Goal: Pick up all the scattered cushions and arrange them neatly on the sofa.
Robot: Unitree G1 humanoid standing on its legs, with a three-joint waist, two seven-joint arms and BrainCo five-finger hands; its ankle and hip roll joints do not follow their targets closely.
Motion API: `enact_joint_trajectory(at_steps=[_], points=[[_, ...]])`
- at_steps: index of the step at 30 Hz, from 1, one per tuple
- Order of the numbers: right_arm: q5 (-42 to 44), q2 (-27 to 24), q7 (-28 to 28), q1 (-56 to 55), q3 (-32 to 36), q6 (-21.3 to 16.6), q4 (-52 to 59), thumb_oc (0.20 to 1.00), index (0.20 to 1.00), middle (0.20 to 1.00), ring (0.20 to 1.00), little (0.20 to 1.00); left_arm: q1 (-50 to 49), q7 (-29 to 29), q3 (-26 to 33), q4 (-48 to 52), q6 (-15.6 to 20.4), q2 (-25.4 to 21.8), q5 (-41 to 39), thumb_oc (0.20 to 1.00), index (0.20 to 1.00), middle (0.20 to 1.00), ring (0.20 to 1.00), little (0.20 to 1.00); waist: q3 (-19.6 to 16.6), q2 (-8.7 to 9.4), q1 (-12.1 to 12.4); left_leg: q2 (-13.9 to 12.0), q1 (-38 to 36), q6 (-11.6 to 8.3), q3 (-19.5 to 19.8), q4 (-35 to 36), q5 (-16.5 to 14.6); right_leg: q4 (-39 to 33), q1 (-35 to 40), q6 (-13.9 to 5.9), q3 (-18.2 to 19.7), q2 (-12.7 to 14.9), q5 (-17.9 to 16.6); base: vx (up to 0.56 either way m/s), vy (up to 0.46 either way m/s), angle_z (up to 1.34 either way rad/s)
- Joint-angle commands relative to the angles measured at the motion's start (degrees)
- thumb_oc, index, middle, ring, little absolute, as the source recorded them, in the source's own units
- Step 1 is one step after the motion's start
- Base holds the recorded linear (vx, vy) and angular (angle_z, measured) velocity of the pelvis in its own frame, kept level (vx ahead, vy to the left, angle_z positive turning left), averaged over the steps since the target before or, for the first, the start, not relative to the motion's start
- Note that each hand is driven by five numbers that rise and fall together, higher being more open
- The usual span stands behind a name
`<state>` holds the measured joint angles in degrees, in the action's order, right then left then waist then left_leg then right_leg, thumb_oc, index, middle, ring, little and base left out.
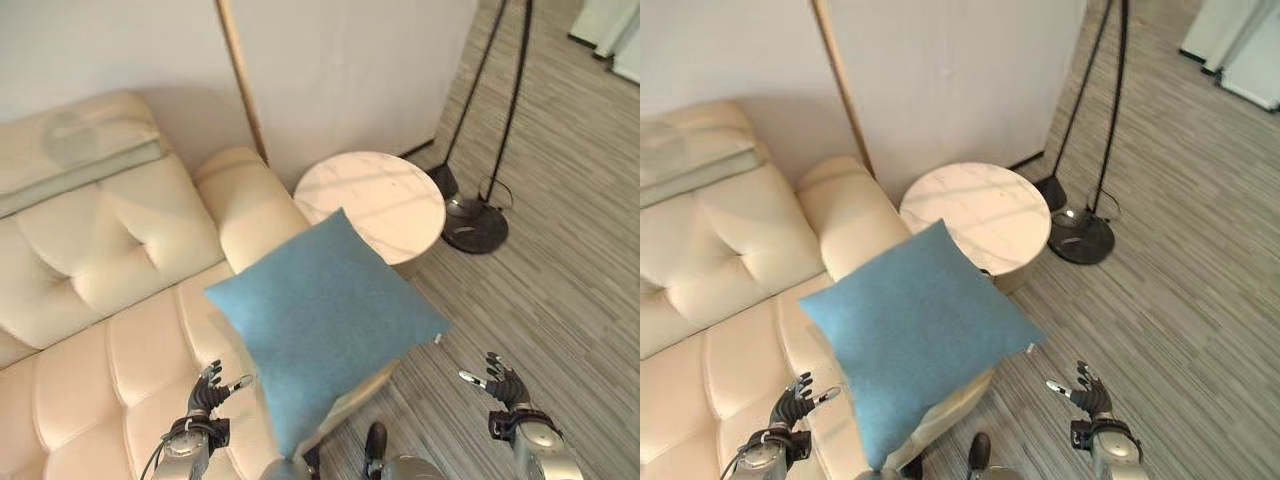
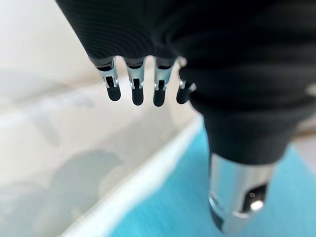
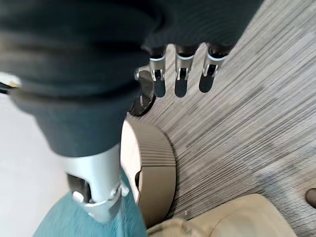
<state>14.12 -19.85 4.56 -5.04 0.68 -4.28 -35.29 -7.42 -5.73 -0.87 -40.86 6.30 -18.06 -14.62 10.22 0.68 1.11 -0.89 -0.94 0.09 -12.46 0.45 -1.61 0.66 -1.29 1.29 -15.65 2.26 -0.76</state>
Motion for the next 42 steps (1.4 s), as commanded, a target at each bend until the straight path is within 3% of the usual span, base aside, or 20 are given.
enact_joint_trajectory(at_steps=[1, 5, 7, 8, 9, 11, 12, 13, 16, 22, 24, 26, 27, 28, 34, 38, 39, 42], points=[[-1.7, -2.2, 1.3, -0.3, 0.3, -1.3, 3.4, 1.0, 1.0, 1.0, 1.0, 1.0, -2.7, -0.2, 2.5, 1.0, 0.9, -1.8, 0.6, 1.0, 1.0, 1.0, 1.0, 1.0, -3.5, 2.88, 0.6, 0.6, 0.4, -0.9, 0.8, -3.9, -3.1, 0.6, 0.4, -6.24, -0.3, 3.1, 0.2, 0.04, 0.046, 0.01], [-4.6, -4.0, 2.3, 1.3, 0.3, -1.2, 5.6, 1.0, 1.0, 1.0, 1.0, 1.0, -3.9, 0.1, 2.6, 3.7, 0.9, -2.0, -0.3, 1.0, 1.0, 1.0, 1.0, 1.0, -2.6, 2.5, 2.3, 1.5, -0.4, 0.55, 2.4, -2.6, -3.4, 7.3, -1.9, -7.3, -0.4, 4.3, 0.9, 0.0, 0.116, 0.02], [-6.1, -4.9, 2.9, 2.7, 0.2, -1.2, 6.4, 1.0, 1.0, 1.0, 1.0, 1.0, -3.7, 0.3, 2.0, 4.8, 1.1, -2.5, -0.7, 1.0, 1.0, 1.0, 1.0, 1.0, -1.6, 2.3, 2.3, 1.9, -0.4, 1.32, 3.5, -2.3, -2.9, 13.9, -5.5, -9.04, 0.9, 5.4, -1.0, -0.03, 0.059, -0.07], [-7.2, -5.9, 3.3, 3.7, -0.1, -1.5, 7.8, 1.0, 1.0, 1.0, 1.0, 1.0, -3.0, 0.3, 1.1, 5.5, 1.5, -2.9, -0.8, 1.0, 1.0, 1.0, 1.0, 1.0, -0.9, 2.23, 1.5, 2.0, -0.6, 1.5, 5.6, -1.5, -2.6, 16.3, -8.1, -9.98, 6.6, 3.8, -1.0, 0.0, -0.054, 0.1], [-7.6, -6.7, 3.2, 4.4, -0.4, -1.5, 7.9, 1.0, 1.0, 1.0, 1.0, 1.0, -2.4, 0.4, 0.6, 6.3, 1.8, -3.2, -0.7, 1.0, 1.0, 1.0, 1.0, 1.0, -1.0, 2.31, 1.3, 2.1, -0.7, 1.39, 6.8, -1.4, -2.6, 14.6, -8.1, -9.58, 9.6, 2.7, 0.0, 0.04, -0.099, 0.3], [-7.8, -8.1, 3.3, 5.8, -1.3, -1.3, 7.0, 1.0, 1.0, 1.0, 1.0, 1.0, -1.6, 0.2, -0.1, 7.1, 2.3, -3.5, -1.0, 1.0, 1.0, 1.0, 1.0, 1.0, -0.9, 2.51, 1.0, 2.0, -0.5, 1.02, 8.7, -1.5, -2.7, 11.1, -9.5, -8.94, 14.2, 1.8, -0.4, 0.08, -0.112, 0.64], [-7.8, -8.2, 3.3, 5.9, -1.4, -1.3, 6.9, 1.0, 1.0, 1.0, 1.0, 1.0, -1.6, 0.2, -0.1, 7.1, 2.4, -3.5, -1.0, 1.0, 1.0, 1.0, 1.0, 1.0, -0.9, 2.42, 1.0, 1.9, -0.6, 1.0, 8.7, -1.6, -2.9, 11.0, -9.4, -8.92, 14.2, 1.8, -0.4, 0.11, -0.188, 0.65], [-7.9, -9.5, 3.1, 7.4, -2.7, -1.0, 5.7, 1.0, 1.0, 1.0, 1.0, 1.0, -0.3, -0.3, -1.3, 7.9, 2.7, -4.2, -1.3, 1.0, 1.0, 1.0, 1.0, 1.0, -0.5, 3.16, 0.9, 2.0, -0.4, 0.43, 11.3, -2.8, -3.5, 9.6, -10.1, -8.96, 17.0, 1.2, -0.8, 0.13, -0.197, 0.49], [-7.3, -10.0, 2.1, 10.0, -5.8, -0.3, 2.4, 1.0, 1.0, 1.0, 1.0, 1.0, 1.3, 0.4, -3.2, 8.0, 2.6, -4.2, -1.7, 1.0, 1.0, 1.0, 1.0, 1.0, -1.2, 4.53, 1.7, 1.6, -0.1, -0.85, 13.0, -3.2, -3.5, 6.8, -8.1, -7.98, 15.0, 1.7, -0.6, 0.15, -0.261, 0.62], [-5.1, -11.1, 1.0, 15.4, -10.7, 0.3, -0.4, 1.0, 1.0, 1.0, 1.0, 1.0, 6.1, 1.3, -8.6, 7.9, 2.0, -1.2, -5.8, 1.0, 1.0, 1.0, 1.0, 1.0, -1.2, 4.58, 2.2, -1.6, 2.2, -3.68, 16.5, 0.3, 0.3, 2.7, -5.8, -6.31, 8.0, 1.3, 0.5, 0.06, -0.244, 0.76], [-2.7, -8.7, 1.7, 19.9, -13.6, 0.4, -3.2, 1.0, 1.0, 1.0, 1.0, 1.0, 11.2, 0.6, -11.9, 6.0, 2.1, 2.2, -10.1, 1.0, 1.0, 1.0, 1.0, 1.0, 1.0, 3.88, 2.1, -2.1, 5.1, -4.44, 17.2, 1.2, 2.2, 3.2, -7.9, -5.55, 5.7, 1.4, 0.7, -0.21, -0.158, 0.92], [3.5, -0.7, 2.7, 25.6, -17.6, 0.0, -4.5, 1.0, 1.0, 1.0, 1.0, 1.0, 21.0, -2.6, -17.2, 3.5, 3.1, 7.1, -14.3, 1.0, 1.0, 1.0, 1.0, 1.0, 3.8, 2.83, 1.5, -2.3, 8.1, -4.97, 16.6, 2.1, 4.4, 3.8, -11.3, -5.32, 4.8, 1.3, 0.2, -0.26, -0.032, 0.52], [8.2, 2.6, 3.3, 27.2, -18.4, -1.0, -3.4, 0.263, 0.263, 0.263, 0.263, 0.263, 25.7, -4.7, -19.4, 3.7, 3.8, 8.7, -16.3, 1.0, 1.0, 1.0, 1.0, 1.0, 4.5, 2.45, 0.9, -2.2, 9.4, -5.18, 16.3, 2.7, 5.4, 3.6, -12.8, -5.47, 4.8, 1.4, -0.4, -0.21, 0.043, -0.04], [13.1, 5.1, 2.8, 27.2, -19.1, -2.2, -0.9, 0.2, 0.2, 0.2, 0.2, 0.2, 28.7, -6.2, -20.5, 5.6, 4.7, 9.5, -17.6, 0.206, 0.206, 0.206, 0.206, 0.206, 5.1, 2.19, 0.5, -2.3, 9.9, -5.4, 15.9, 3.3, 5.9, 3.4, -13.3, -5.68, 4.9, 1.4, -0.7, -0.13, 0.063, -0.14], [18.6, 6.3, 0.1, 22.4, -20.1, -4.5, 7.6, 0.2, 0.2, 0.2, 0.2, 0.2, 28.0, -6.6, -19.8, 14.4, 6.8, 9.0, -20.4, 0.2, 0.2, 0.2, 0.2, 0.2, 4.8, 2.04, -0.5, -2.0, 9.1, -5.42, 14.7, 4.0, 5.6, 2.4, -12.6, -6.12, 5.3, 1.6, -1.4, -0.01, 0.065, -0.1], [17.5, 4.2, -3.7, 14.4, -19.3, -5.1, 17.3, 0.2, 0.2, 0.2, 0.2, 0.2, 21.4, -4.4, -17.5, 23.6, 6.5, 6.1, -18.8, 0.2, 0.2, 0.2, 0.2, 0.2, 2.4, 2.01, -1.1, -1.4, 5.9, -4.64, 13.8, 4.0, 3.9, 1.5, -9.4, -6.58, 6.4, 2.1, -1.6, 0.08, 0.168, -0.11], [15.8, 3.9, -5.2, 10.7, -18.5, -4.9, 22.0, 0.2, 0.2, 0.2, 0.2, 0.2, 16.1, -3.0, -15.3, 28.3, 6.1, 4.3, -17.1, 0.2, 0.2, 0.2, 0.2, 0.2, 0.8, 2.31, -1.2, -0.9, 4.0, -3.88, 13.2, 3.8, 2.5, 0.6, -7.3, -7.04, 7.4, 2.5, -1.9, 0.1, 0.175, -0.2], [14.7, 4.2, -5.5, 8.9, -18.2, -4.9, 24.9, 0.2, 0.2, 0.2, 0.2, 0.2, 12.6, -2.9, -13.4, 31.1, 6.2, 3.9, -17.2, 0.2, 0.2, 0.2, 0.2, 0.2, -0.3, 2.72, -1.0, -0.4, 2.7, -3.14, 12.7, 3.3, 1.3, -0.2, -6.0, -7.56, 8.4, 2.8, -2.5, 0.04, 0.153, -0.23]])
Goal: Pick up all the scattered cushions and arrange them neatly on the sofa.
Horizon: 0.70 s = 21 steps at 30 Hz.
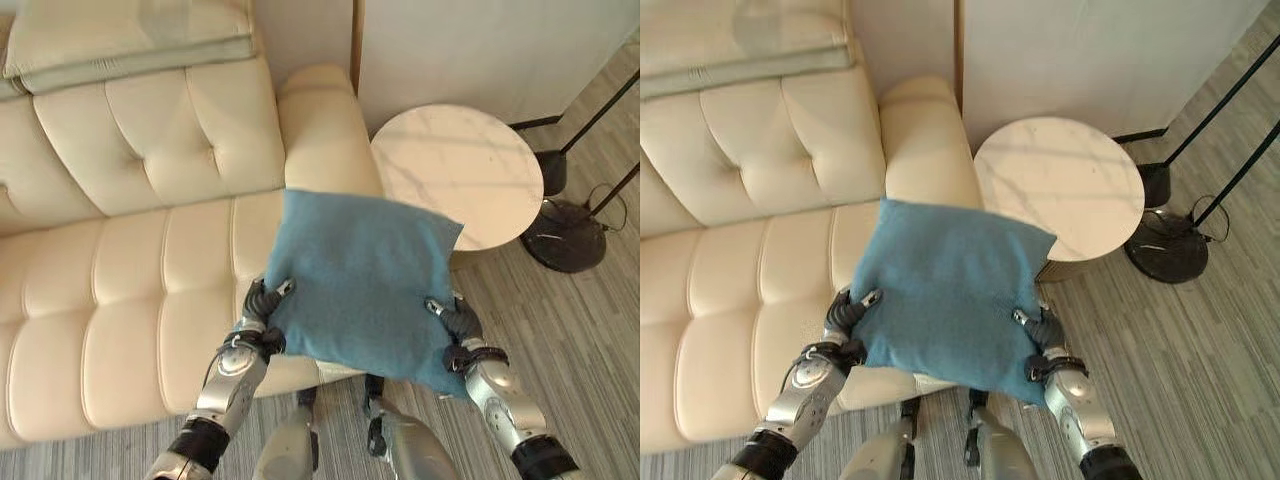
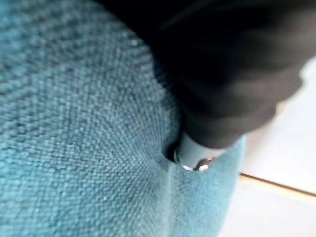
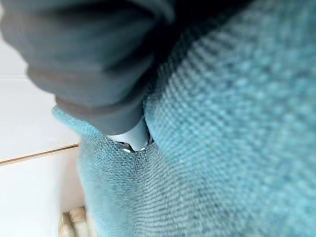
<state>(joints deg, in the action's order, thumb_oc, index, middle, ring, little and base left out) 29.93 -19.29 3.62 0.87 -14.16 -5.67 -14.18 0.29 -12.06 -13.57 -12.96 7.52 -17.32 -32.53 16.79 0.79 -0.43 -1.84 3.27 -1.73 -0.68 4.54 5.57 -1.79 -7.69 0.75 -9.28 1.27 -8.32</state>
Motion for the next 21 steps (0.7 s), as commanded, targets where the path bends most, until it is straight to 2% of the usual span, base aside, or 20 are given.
enact_joint_trajectory(at_steps=[1, 2, 7, 9, 10, 11, 12, 14, 16, 18, 20, 21], points=[[-1.5, 3.9, -4.8, 2.2, -3.2, -3.5, 5.4, 0.2, 0.2, 0.2, 0.2, 0.2, 3.6, 3.5, 0.0, 4.5, 5.0, 3.1, 0.5, 0.2, 0.2, 0.2, 0.2, 0.2, -7.1, 2.75, 0.6, 0.9, -1.7, -0.92, 0.8, -1.3, -6.3, 2.2, 0.6, -7.22, 2.5, 4.0, 4.7, -0.06, 0.216, -0.22], [-2.1, 4.2, -5.0, 1.3, -2.8, -4.0, 8.2, 0.2, 0.2, 0.2, 0.2, 0.2, 1.6, 3.1, 1.5, 7.0, 5.5, 2.7, 0.5, 0.2, 0.2, 0.2, 0.2, 0.2, -7.5, 2.82, 0.7, 1.8, -2.1, 0.02, 0.4, -1.9, -7.0, 1.7, 0.3, -8.09, 4.0, 4.4, 3.3, -0.08, 0.277, -0.02], [-3.5, 5.3, -5.7, 0.7, -2.5, -5.2, 15.2, 0.2, 0.2, 0.2, 0.2, 0.2, -1.9, 3.0, 4.9, 12.4, 6.5, 0.5, 2.5, 0.2, 0.2, 0.2, 0.2, 0.2, -7.4, 3.06, 1.1, 3.4, -2.9, 1.58, -1.2, -0.9, -6.6, 3.1, -2.4, -11.3, 6.7, 5.2, -0.2, -0.12, 0.185, -0.41], [-3.6, 5.4, -5.5, 1.0, -2.5, -5.8, 16.2, 0.2, 0.2, 0.2, 0.2, 0.2, -1.9, 2.8, 5.2, 12.9, 6.7, 0.0, 2.7, 0.2, 0.2, 0.2, 0.2, 0.2, -7.1, 2.95, 1.2, 3.3, -2.6, 1.74, -1.5, -0.8, -6.2, 4.9, -3.3, -11.75, 7.0, 5.3, -0.4, -0.15, 0.063, -0.39], [-3.7, 5.5, -5.3, 1.0, -2.4, -6.2, 17.5, 0.2, 0.2, 0.2, 0.2, 0.2, -1.4, 2.6, 5.0, 13.3, 6.8, -0.5, 2.8, 0.2, 0.2, 0.2, 0.2, 0.2, -6.5, 2.72, 1.4, 3.1, -1.8, 1.95, -1.5, -1.2, -5.4, 8.0, -3.6, -11.63, 7.8, 4.5, 1.3, -0.25, 0.079, -0.19], [-3.9, 5.2, -5.2, 1.0, -2.2, -6.4, 18.5, 0.2, 0.2, 0.2, 0.2, 0.2, -1.2, 2.7, 4.8, 13.5, 7.0, -0.7, 3.0, 0.2, 0.2, 0.2, 0.2, 0.2, -6.2, 2.42, 1.5, 3.1, -1.0, 2.16, -1.2, -1.6, -4.8, 10.5, -3.2, -10.84, 8.3, 3.7, 3.0, -0.33, 0.071, 0.01], [-5.2, 4.6, -4.7, 1.1, -1.6, -7.1, 20.0, 0.2, 0.2, 0.2, 0.2, 0.2, -0.8, 3.0, 4.1, 14.2, 7.2, -0.9, 3.2, 0.2, 0.2, 0.2, 0.2, 0.2, -6.2, 1.76, 1.6, 3.0, 0.5, 2.42, -0.2, -2.3, -3.6, 17.0, -1.3, -8.97, 9.9, 1.5, 7.3, -0.26, 0.032, 0.16], [-6.2, 4.4, -4.1, 1.0, -1.1, -7.4, 20.1, 0.2, 0.2, 0.2, 0.2, 0.2, -0.6, 3.4, 3.1, 14.0, 7.1, -0.9, 3.3, 0.2, 0.2, 0.2, 0.2, 0.2, -7.6, 1.37, 2.1, 3.0, 2.2, 2.38, 1.0, -2.3, -2.3, 20.5, 1.1, -7.74, 12.0, -1.0, 9.6, -0.18, -0.047, 0.54], [-7.2, 4.3, -3.6, 1.3, -0.8, -7.0, 20.1, 0.2, 0.2, 0.2, 0.2, 0.2, -1.4, 3.3, 2.6, 14.3, 7.1, -0.4, 3.1, 0.2, 0.2, 0.2, 0.2, 0.2, -8.4, 1.95, 3.3, 3.7, 3.2, 1.7, 2.2, -2.3, -1.3, 16.2, 5.6, -5.98, 12.5, -1.8, 13.4, -0.1, -0.128, 0.68], [-6.8, 4.2, -3.1, 1.6, -1.0, -7.2, 19.7, 0.2, 0.2, 0.2, 0.2, 0.2, -1.6, 3.4, 2.4, 14.1, 6.9, -0.4, 3.1, 0.2, 0.2, 0.2, 0.2, 0.2, -9.1, 2.04, 3.9, 4.0, 5.4, -0.03, 3.2, -1.7, 1.0, 9.7, 7.9, -4.4, 12.8, -2.7, 14.8, -0.14, -0.168, 0.26], [-5.3, 3.5, -2.1, 1.2, 0.0, -7.8, 19.9, 0.2, 0.2, 0.2, 0.2, 0.2, -1.1, 3.1, 1.3, 14.1, 7.0, 0.7, 1.5, 0.2, 0.2, 0.2, 0.2, 0.2, -7.6, 1.52, 3.9, 4.1, 10.7, -3.02, 1.9, -3.2, 3.6, 4.0, 7.5, -3.29, 12.5, -3.7, 13.0, -0.28, -0.172, 0.6], [-5.3, 3.5, -2.1, 1.2, 0.0, -7.8, 19.8, 0.2, 0.2, 0.2, 0.2, 0.2, -1.0, 3.1, 1.3, 14.1, 7.0, 0.7, 1.5, 0.2, 0.2, 0.2, 0.2, 0.2, -7.7, 1.48, 3.8, 4.1, 10.9, -3.03, 2.0, -3.3, 3.6, 3.9, 7.5, -3.29, 12.3, -3.7, 12.9, -0.28, -0.086, 0.97]])
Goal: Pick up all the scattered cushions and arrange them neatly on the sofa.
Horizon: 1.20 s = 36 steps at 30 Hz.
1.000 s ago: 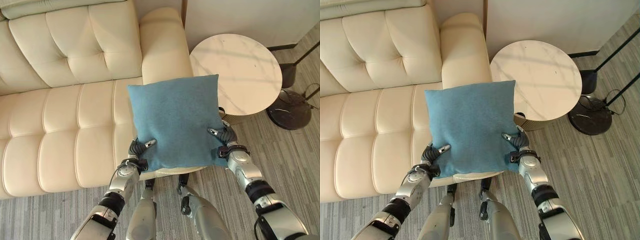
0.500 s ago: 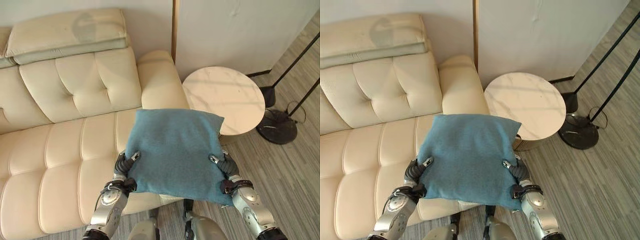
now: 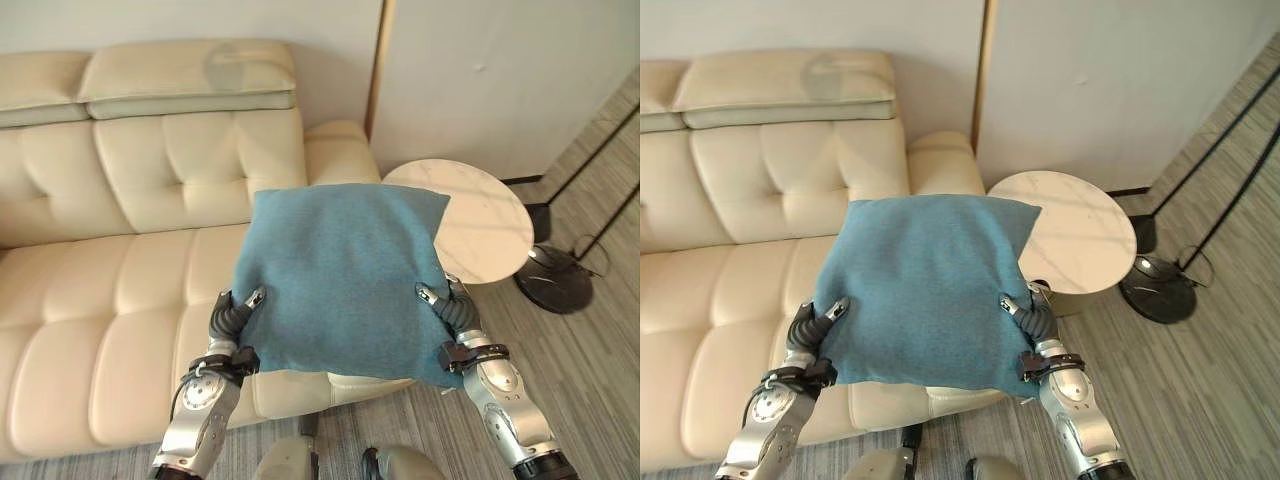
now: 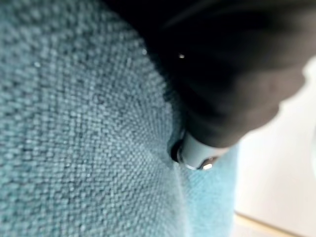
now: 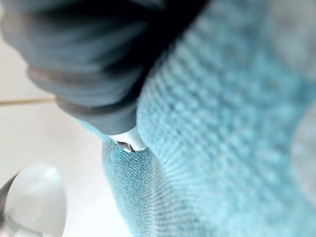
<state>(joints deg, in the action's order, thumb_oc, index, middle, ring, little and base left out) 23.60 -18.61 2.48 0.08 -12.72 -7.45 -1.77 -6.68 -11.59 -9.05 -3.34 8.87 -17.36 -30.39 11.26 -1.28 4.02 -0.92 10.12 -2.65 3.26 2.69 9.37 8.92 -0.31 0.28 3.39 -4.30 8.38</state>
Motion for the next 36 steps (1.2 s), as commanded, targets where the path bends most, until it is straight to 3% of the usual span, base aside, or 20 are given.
enact_joint_trajectory(at_steps=[1, 4, 5, 6, 8, 12, 15, 18, 19, 20, 26, 31, 36], points=[[1.3, 2.4, -0.7, 1.9, -1.0, -5.9, 7.5, 0.2, 0.2, 0.2, 0.2, 0.2, 6.1, 2.7, -3.3, 4.5, 5.8, 0.9, -0.7, 0.2, 0.2, 0.2, 0.2, 0.2, -1.7, 3.45, -1.1, 3.1, 5.3, -2.09, -3.5, -2.6, -0.5, -7.5, -0.4, -2.89, -1.2, 2.3, -4.5, -0.2, -0.012, 1.06], [2.3, 2.2, -0.8, 1.4, -0.4, -5.9, 8.0, 0.2, 0.2, 0.2, 0.2, 0.2, 6.7, 3.9, -3.9, 5.5, 6.0, 1.0, -0.4, 0.2, 0.2, 0.2, 0.2, 0.2, -2.0, 4.01, -3.1, 2.2, 4.1, 0.33, -9.1, -6.6, -5.5, -9.2, -2.1, -3.83, -5.2, 4.7, -6.9, -0.21, 0.004, 0.77], [2.3, 2.2, -0.8, 1.4, -0.4, -5.9, 8.0, 0.2, 0.2, 0.2, 0.2, 0.2, 6.7, 3.9, -3.9, 5.5, 6.0, 1.0, -0.4, 0.2, 0.2, 0.2, 0.2, 0.2, -2.1, 4.0, -3.1, 2.2, 4.1, 0.33, -9.1, -6.6, -5.5, -9.2, -2.1, -3.83, -5.2, 4.7, -6.9, -0.11, 0.025, 0.91], [3.2, 2.3, -1.5, 0.6, -0.3, -6.1, 8.6, 0.2, 0.2, 0.2, 0.2, 0.2, 6.7, 4.4, -4.1, 6.1, 6.1, 0.8, -0.1, 0.2, 0.2, 0.2, 0.2, 0.2, -2.2, 4.59, -4.1, 2.3, 2.1, 0.87, -9.8, -9.7, -8.9, -9.0, -2.4, -3.97, -7.2, 6.1, -7.5, -0.1, 0.031, 1.01], [3.5, 2.2, -1.8, -0.1, 0.2, -6.2, 9.1, 0.2, 0.2, 0.2, 0.2, 0.2, 7.0, 4.6, -4.5, 6.3, 6.3, 1.0, 0.0, 0.2, 0.2, 0.2, 0.2, 0.2, -2.6, 4.87, -5.4, 1.2, -0.7, 0.94, -11.7, -11.1, -11.9, -8.7, -2.5, -3.86, -9.5, 7.2, -7.6, -0.09, 0.054, 0.76], [3.9, 3.2, -2.0, -1.1, 1.2, -5.9, 8.5, 0.2, 0.2, 0.2, 0.2, 0.2, 6.0, 5.4, -5.3, 5.9, 5.3, 0.6, 0.8, 0.2, 0.2, 0.2, 0.2, 0.2, -4.7, 3.98, -6.8, 0.6, -6.1, 0.88, -13.0, -4.7, -11.3, -8.9, -1.3, -4.81, -14.2, 8.2, -7.3, 0.06, 0.182, 1.1], [4.6, 4.6, -4.0, -1.5, -0.5, -4.7, 8.1, 0.2, 0.2, 0.2, 0.2, 0.2, 3.4, 7.0, -3.6, 6.4, 4.3, -0.9, 1.3, 0.2, 0.2, 0.2, 0.2, 0.2, -4.4, 4.92, -5.1, 2.2, -6.4, 2.64, -12.4, -5.6, -13.0, -6.9, -0.8, -6.06, -13.0, 9.8, -7.2, 0.1, 0.34, 0.15], [4.4, 5.7, -5.0, -0.9, -1.7, -4.3, 8.1, 0.2, 0.2, 0.2, 0.2, 0.2, 3.3, 7.0, -2.4, 6.9, 4.0, -2.4, 1.6, 0.2, 0.2, 0.2, 0.2, 0.2, -3.1, 4.67, -4.4, 2.9, -6.6, 4.6, -12.7, -6.5, -14.5, 4.1, -5.5, -7.82, -11.7, 11.9, -7.8, 0.04, 0.355, -0.31], [4.7, 6.0, -5.1, -0.8, -1.8, -4.6, 8.1, 0.2, 0.2, 0.2, 0.2, 0.2, 3.5, 6.9, -2.4, 6.8, 4.1, -2.6, 1.7, 0.2, 0.2, 0.2, 0.2, 0.2, -2.6, 4.59, -4.5, 2.8, -6.6, 4.68, -12.7, -6.7, -14.7, 6.6, -6.9, -8.12, -11.6, 11.7, -8.1, 0.1, 0.194, -0.21], [5.0, 6.2, -5.7, -1.0, -2.1, -4.4, 8.0, 0.2, 0.2, 0.2, 0.2, 0.2, 3.7, 6.9, -2.5, 5.9, 4.1, -2.5, 2.1, 0.2, 0.2, 0.2, 0.2, 0.2, -2.1, 4.57, -5.0, 3.3, -8.4, 4.7, -12.0, -6.2, -15.1, 8.4, -9.1, -7.45, -10.5, 9.6, -7.3, 0.14, 0.171, -0.07], [5.9, 5.1, -5.8, -0.5, -1.6, -4.7, 8.4, 0.2, 0.2, 0.2, 0.2, 0.2, 3.6, 6.8, -1.9, 5.8, 4.2, -2.2, 1.9, 0.2, 0.2, 0.2, 0.2, 0.2, -1.6, 4.67, -6.0, 5.2, -12.1, 4.75, -9.7, -5.3, -17.0, 0.4, -13.5, -6.81, -11.8, 7.1, -9.8, 0.21, 0.056, 0.03], [5.9, 4.5, -6.4, -1.8, -1.5, -5.0, 9.3, 0.2, 0.2, 0.2, 0.2, 0.2, 3.5, 6.8, -1.5, 5.8, 4.8, -1.3, 2.2, 0.2, 0.2, 0.2, 0.2, 0.2, -1.8, 4.69, -6.3, 6.4, -14.9, 4.55, -8.9, -6.1, -19.4, -1.0, -13.7, -6.41, -17.6, 8.2, -10.6, 0.25, -0.009, 0.37], [5.4, 3.2, -6.5, -3.2, -0.5, -5.3, 9.2, 0.2, 0.2, 0.2, 0.2, 0.2, 2.8, 7.6, -2.4, 6.0, 4.7, -0.7, 2.4, 0.2, 0.2, 0.2, 0.2, 0.2, -3.6, 3.91, -7.6, 5.0, -16.8, 2.02, -8.3, -7.2, -19.2, -2.0, -11.6, -5.25, -16.3, 6.9, -10.1, 0.26, -0.088, 0.35]])
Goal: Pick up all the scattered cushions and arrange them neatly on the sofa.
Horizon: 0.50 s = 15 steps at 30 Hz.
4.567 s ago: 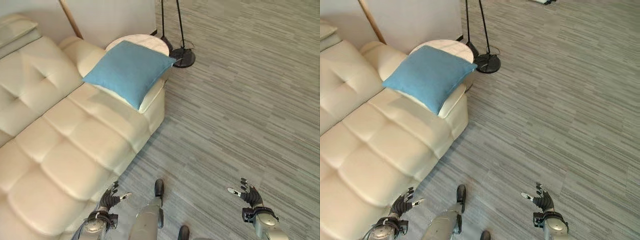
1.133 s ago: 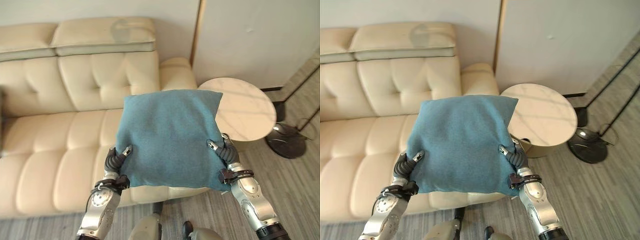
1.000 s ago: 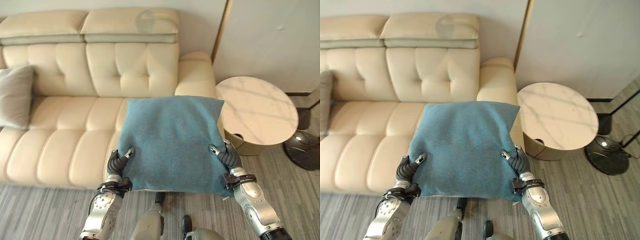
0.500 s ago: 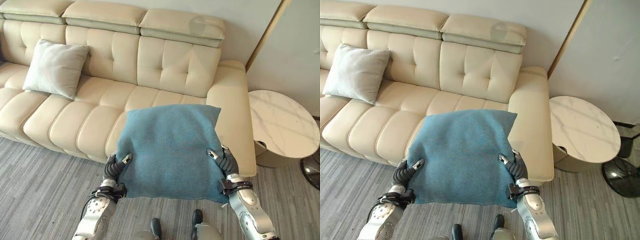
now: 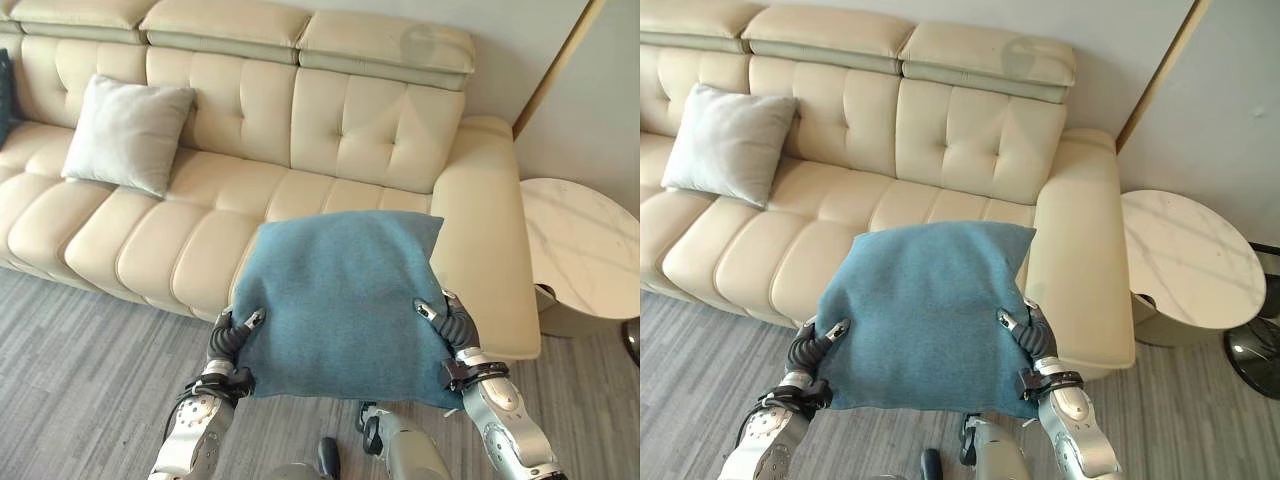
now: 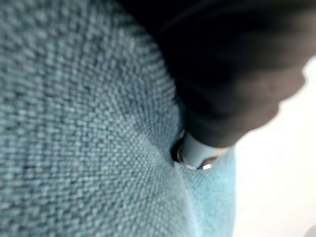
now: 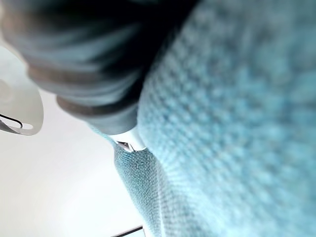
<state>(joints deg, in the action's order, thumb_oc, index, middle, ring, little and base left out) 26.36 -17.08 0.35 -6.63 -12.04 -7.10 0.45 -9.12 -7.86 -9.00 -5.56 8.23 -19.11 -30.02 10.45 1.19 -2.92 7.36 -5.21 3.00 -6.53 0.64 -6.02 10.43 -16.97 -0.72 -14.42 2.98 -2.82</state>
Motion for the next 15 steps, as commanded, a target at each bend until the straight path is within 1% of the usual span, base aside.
enact_joint_trajectory(at_steps=[1, 2, 3, 4, 5, 7, 9, 10, 11, 12, 14, 15], points=[[2.6, 1.0, -4.3, 2.4, -0.1, -5.4, 7.4, 0.2, 0.2, 0.2, 0.2, 0.2, 4.9, 4.5, -3.0, 8.2, 5.2, 0.9, 1.9, 0.2, 0.2, 0.2, 0.2, 0.2, -3.7, 1.04, -1.5, -4.7, -1.3, -5.32, 1.3, -7.9, -2.7, -4.7, 6.8, -3.52, 2.3, -1.4, 1.9, 0.25, -0.124, 0.47], [2.7, 0.5, -4.3, 2.3, 0.4, -5.6, 7.4, 0.2, 0.2, 0.2, 0.2, 0.2, 5.0, 4.4, -3.2, 8.1, 5.2, 1.0, 2.0, 0.2, 0.2, 0.2, 0.2, 0.2, -3.7, 1.05, -1.8, -5.2, -0.3, -6.22, 0.8, -11.3, -1.6, -5.4, 7.7, -3.01, 2.9, -1.9, 1.9, 0.3, -0.152, 0.23], [3.1, 0.2, -4.0, 2.0, 0.8, -5.6, 7.2, 0.2, 0.2, 0.2, 0.2, 0.2, 5.1, 4.3, -3.2, 7.8, 5.2, 1.2, 2.0, 0.2, 0.2, 0.2, 0.2, 0.2, -3.7, 1.12, -2.0, -5.8, 0.5, -6.67, 0.3, -13.2, -0.5, -6.0, 8.5, -2.63, 3.4, -2.3, 2.3, 0.16, -0.089, 0.03], [3.5, -0.1, -3.7, 1.9, 1.4, -5.5, 7.2, 0.2, 0.2, 0.2, 0.2, 0.2, 5.3, 4.3, -3.3, 7.6, 5.1, 1.3, 1.8, 0.2, 0.2, 0.2, 0.2, 0.2, -3.5, 1.34, -1.9, -6.1, 2.2, -6.7, 0.1, -15.3, 0.3, -6.3, 9.0, -2.31, 4.0, -2.3, 2.7, 0.13, -0.054, -0.04], [3.6, -0.4, -3.5, 1.9, 1.7, -5.5, 7.0, 0.2, 0.2, 0.2, 0.2, 0.2, 5.4, 4.3, -3.4, 7.5, 5.0, 1.4, 1.7, 0.2, 0.2, 0.2, 0.2, 0.2, -3.2, 1.6, -1.7, -6.1, 4.1, -6.15, 0.2, -16.0, -0.1, -6.6, 9.6, -2.25, 4.8, -2.1, 3.1, 0.12, -0.017, -0.2], [3.6, -0.4, -3.3, 2.0, 2.2, -5.5, 7.0, 0.2, 0.2, 0.2, 0.2, 0.2, 5.3, 4.4, -3.3, 7.3, 4.9, 1.6, 1.8, 0.2, 0.2, 0.2, 0.2, 0.2, -3.3, 1.98, -1.3, -5.8, 6.0, -5.22, 1.4, -13.7, -1.7, -7.3, 10.3, -2.56, 6.5, -1.8, 3.5, 0.14, 0.023, -0.43], [3.6, -0.5, -3.1, 2.1, 2.4, -5.5, 6.6, 0.2, 0.2, 0.2, 0.2, 0.2, 4.9, 4.5, -3.3, 7.3, 4.9, 1.6, 2.1, 0.2, 0.2, 0.2, 0.2, 0.2, -3.4, 2.63, -0.8, -5.3, 8.9, -4.85, 3.0, -11.8, -2.5, -8.1, 11.2, -2.83, 8.5, -1.3, 3.7, 0.13, 0.05, -0.6], [3.6, -0.5, -3.1, 2.1, 2.4, -5.5, 6.6, 0.2, 0.2, 0.2, 0.2, 0.2, 4.9, 4.5, -3.3, 7.3, 4.9, 1.6, 2.1, 0.2, 0.2, 0.2, 0.2, 0.2, -3.4, 2.63, -0.8, -5.3, 8.9, -4.85, 2.9, -11.8, -2.5, -8.1, 11.2, -2.83, 8.5, -1.3, 3.7, 0.14, 0.078, -0.67], [3.6, -0.4, -2.7, 2.3, 2.6, -5.5, 6.1, 0.2, 0.2, 0.2, 0.2, 0.2, 4.7, 4.3, -2.8, 7.6, 4.9, 1.7, 1.8, 0.2, 0.2, 0.2, 0.2, 0.2, -3.0, 2.95, -0.1, -5.4, 12.6, -5.26, 5.0, -10.2, -0.2, -9.0, 12.3, -2.95, 10.3, -1.1, 3.8, 0.12, 0.072, -0.66], [3.4, -0.3, -2.6, 2.4, 2.8, -5.6, 5.8, 0.2, 0.2, 0.2, 0.2, 0.2, 4.7, 4.1, -2.6, 7.6, 4.9, 1.8, 1.8, 0.2, 0.2, 0.2, 0.2, 0.2, -2.5, 2.9, 0.5, -5.6, 13.9, -5.43, 6.0, -9.3, 1.4, -8.9, 12.9, -2.84, 11.1, -1.3, 3.9, 0.15, 0.101, -0.45], [3.2, -0.2, -1.9, 2.5, 3.0, -5.7, 5.1, 0.2, 0.2, 0.2, 0.2, 0.2, 4.9, 3.5, -2.5, 7.5, 5.0, 1.8, 1.6, 0.2, 0.2, 0.2, 0.2, 0.2, -1.9, 2.93, 1.0, -5.8, 16.1, -5.67, 7.2, -8.8, 3.3, -8.6, 13.5, -2.78, 12.3, -1.4, 4.3, 0.1, 0.102, -0.4], [2.7, -0.1, -1.9, 2.5, 3.4, -5.2, 5.0, 0.2, 0.2, 0.2, 0.2, 0.2, 4.8, 3.8, -2.4, 7.5, 5.0, 2.0, 1.3, 0.2, 0.2, 0.2, 0.2, 0.2, -2.2, 2.73, 1.1, -6.1, 15.7, -5.6, 6.9, -8.1, 3.4, -8.5, 13.9, -2.91, 12.8, -1.4, 4.7, 0.14, 0.159, -0.81]])
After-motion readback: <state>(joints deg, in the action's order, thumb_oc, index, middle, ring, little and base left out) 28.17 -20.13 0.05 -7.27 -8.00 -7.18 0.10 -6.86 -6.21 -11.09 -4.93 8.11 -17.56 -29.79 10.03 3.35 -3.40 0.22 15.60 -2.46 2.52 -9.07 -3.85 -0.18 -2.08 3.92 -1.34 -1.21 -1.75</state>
